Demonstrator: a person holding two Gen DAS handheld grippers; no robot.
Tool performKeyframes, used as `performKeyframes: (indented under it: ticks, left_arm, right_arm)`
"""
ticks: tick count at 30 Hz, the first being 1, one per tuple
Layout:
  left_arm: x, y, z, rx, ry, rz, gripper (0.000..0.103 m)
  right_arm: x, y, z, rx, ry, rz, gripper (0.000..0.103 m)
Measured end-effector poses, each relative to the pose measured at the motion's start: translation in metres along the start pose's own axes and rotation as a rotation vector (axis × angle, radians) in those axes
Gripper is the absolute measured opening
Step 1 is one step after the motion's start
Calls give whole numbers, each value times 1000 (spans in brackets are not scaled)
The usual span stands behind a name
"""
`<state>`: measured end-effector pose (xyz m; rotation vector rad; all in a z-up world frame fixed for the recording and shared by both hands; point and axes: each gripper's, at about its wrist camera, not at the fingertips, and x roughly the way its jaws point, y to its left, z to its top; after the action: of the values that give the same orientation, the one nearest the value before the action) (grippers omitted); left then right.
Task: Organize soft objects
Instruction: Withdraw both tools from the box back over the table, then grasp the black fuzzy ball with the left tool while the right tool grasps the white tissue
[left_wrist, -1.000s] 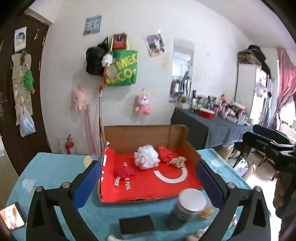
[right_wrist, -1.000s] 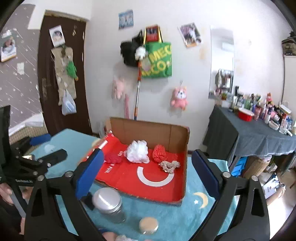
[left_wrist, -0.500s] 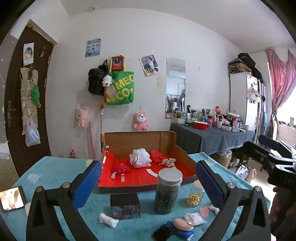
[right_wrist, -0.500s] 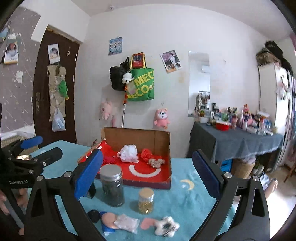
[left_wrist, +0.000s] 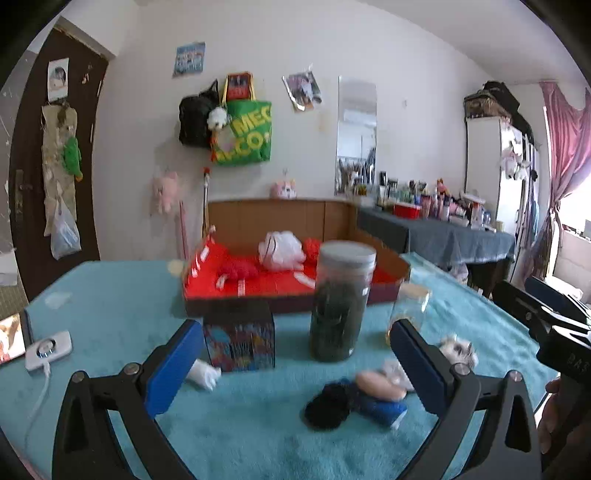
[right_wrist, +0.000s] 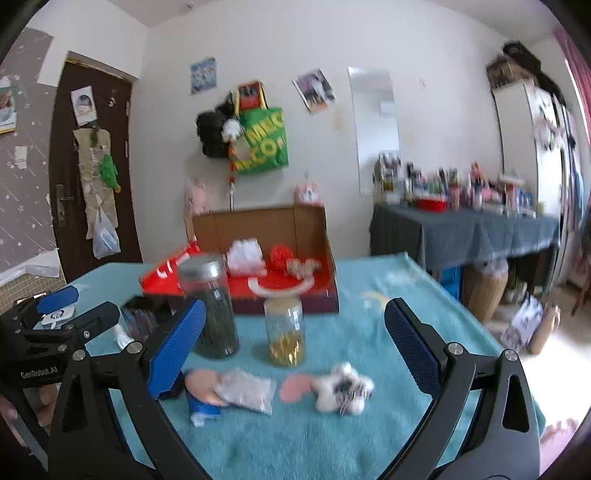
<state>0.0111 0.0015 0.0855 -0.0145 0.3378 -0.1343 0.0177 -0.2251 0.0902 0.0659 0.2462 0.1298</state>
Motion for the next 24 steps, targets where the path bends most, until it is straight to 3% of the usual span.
performKeyframes:
  ticks: [14, 24]
  left_arm:
    - [33, 10, -39, -34, 151, 2, 103]
    - [46, 8, -36, -11, 266, -61, 103]
  right_arm:
    - [31, -9, -49, 16, 176, -26, 99]
    - [55, -8, -51, 40, 299, 64, 99]
